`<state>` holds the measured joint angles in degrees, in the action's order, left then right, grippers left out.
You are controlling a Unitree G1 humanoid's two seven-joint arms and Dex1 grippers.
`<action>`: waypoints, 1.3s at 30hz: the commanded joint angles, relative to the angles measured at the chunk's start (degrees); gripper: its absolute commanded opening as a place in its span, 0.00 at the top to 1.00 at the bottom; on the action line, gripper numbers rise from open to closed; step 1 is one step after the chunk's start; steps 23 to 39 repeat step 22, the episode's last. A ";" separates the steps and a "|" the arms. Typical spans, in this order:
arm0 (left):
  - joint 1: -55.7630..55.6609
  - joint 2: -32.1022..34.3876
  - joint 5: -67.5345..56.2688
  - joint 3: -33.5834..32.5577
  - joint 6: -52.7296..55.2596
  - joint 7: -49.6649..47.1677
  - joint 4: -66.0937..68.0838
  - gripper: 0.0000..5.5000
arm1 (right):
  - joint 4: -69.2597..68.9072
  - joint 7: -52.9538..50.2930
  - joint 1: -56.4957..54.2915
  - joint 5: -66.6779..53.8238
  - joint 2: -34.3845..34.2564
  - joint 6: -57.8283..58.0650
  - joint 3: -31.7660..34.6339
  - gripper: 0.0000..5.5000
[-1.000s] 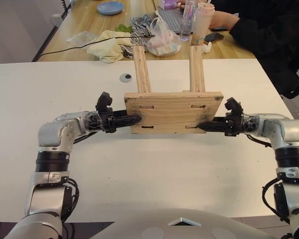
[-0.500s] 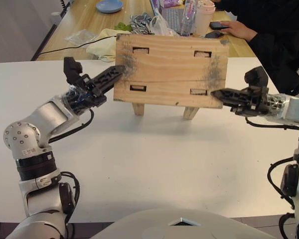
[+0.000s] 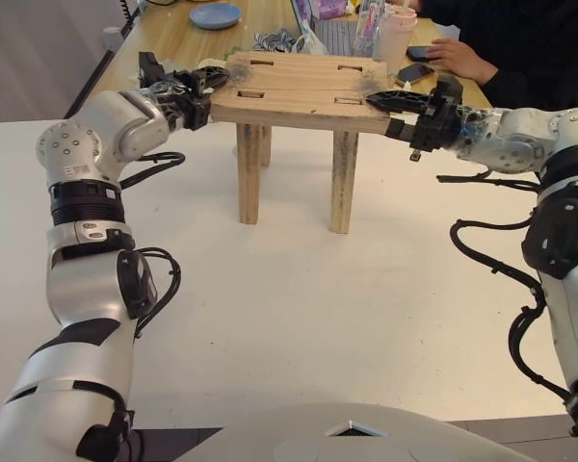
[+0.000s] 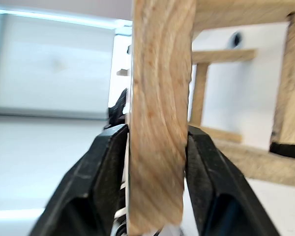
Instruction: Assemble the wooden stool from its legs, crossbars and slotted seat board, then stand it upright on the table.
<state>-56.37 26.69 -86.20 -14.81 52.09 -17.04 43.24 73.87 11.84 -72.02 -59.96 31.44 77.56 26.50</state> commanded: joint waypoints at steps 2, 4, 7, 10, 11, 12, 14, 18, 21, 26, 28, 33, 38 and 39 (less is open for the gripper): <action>8.79 -0.57 16.69 1.02 -12.18 19.90 -0.46 0.49 | -3.19 -5.17 5.80 1.19 -0.88 -9.17 7.27 0.50; 10.34 0.00 19.45 -1.98 -19.41 26.44 -0.65 0.48 | -5.30 -4.97 7.69 -0.72 -1.25 -12.73 11.43 0.44; 17.82 -1.28 26.30 -4.28 -30.04 33.14 -9.15 0.48 | -17.06 -3.17 13.91 -5.09 -5.07 -15.53 17.63 0.44; 28.63 -3.64 37.06 -1.04 -39.02 34.26 -21.80 0.48 | -38.57 -3.56 26.45 -4.64 -13.07 -22.69 18.20 0.50; 32.05 -4.12 40.85 0.75 -40.63 33.36 -25.09 0.51 | -46.26 -2.75 31.29 -1.61 -15.49 -26.44 15.50 0.54; 36.26 -5.54 43.77 1.40 -41.68 30.55 -28.21 0.53 | -55.70 -2.12 37.59 4.11 -18.42 -32.77 10.75 0.56; 42.83 -7.77 48.47 2.46 -42.97 26.08 -32.77 0.59 | -66.89 -2.68 46.26 13.82 -22.27 -42.62 3.25 0.62; 50.35 -14.17 55.51 5.21 -45.97 19.84 -38.37 0.69 | -77.10 -4.31 60.56 30.96 -26.36 -58.06 -9.62 0.75; 50.77 -19.45 60.03 9.16 -46.79 17.70 -40.81 0.77 | -77.37 -6.41 63.75 37.67 -29.48 -65.72 -12.74 0.84; 50.35 -20.58 61.45 10.42 -46.81 17.55 -41.09 0.80 | -77.08 -6.24 63.92 39.37 -29.51 -67.42 -13.94 0.87; 50.35 -20.58 61.45 10.42 -46.81 17.55 -41.09 0.80 | -77.08 -6.24 63.92 39.37 -29.51 -67.42 -13.94 0.87; 50.35 -20.58 61.45 10.42 -46.81 17.55 -41.09 0.80 | -77.08 -6.24 63.92 39.37 -29.51 -67.42 -13.94 0.87; 50.35 -20.58 61.45 10.42 -46.81 17.55 -41.09 0.80 | -77.08 -6.24 63.92 39.37 -29.51 -67.42 -13.94 0.87; 50.35 -20.58 61.45 10.42 -46.81 17.55 -41.09 0.80 | -77.08 -6.24 63.92 39.37 -29.51 -67.42 -13.94 0.87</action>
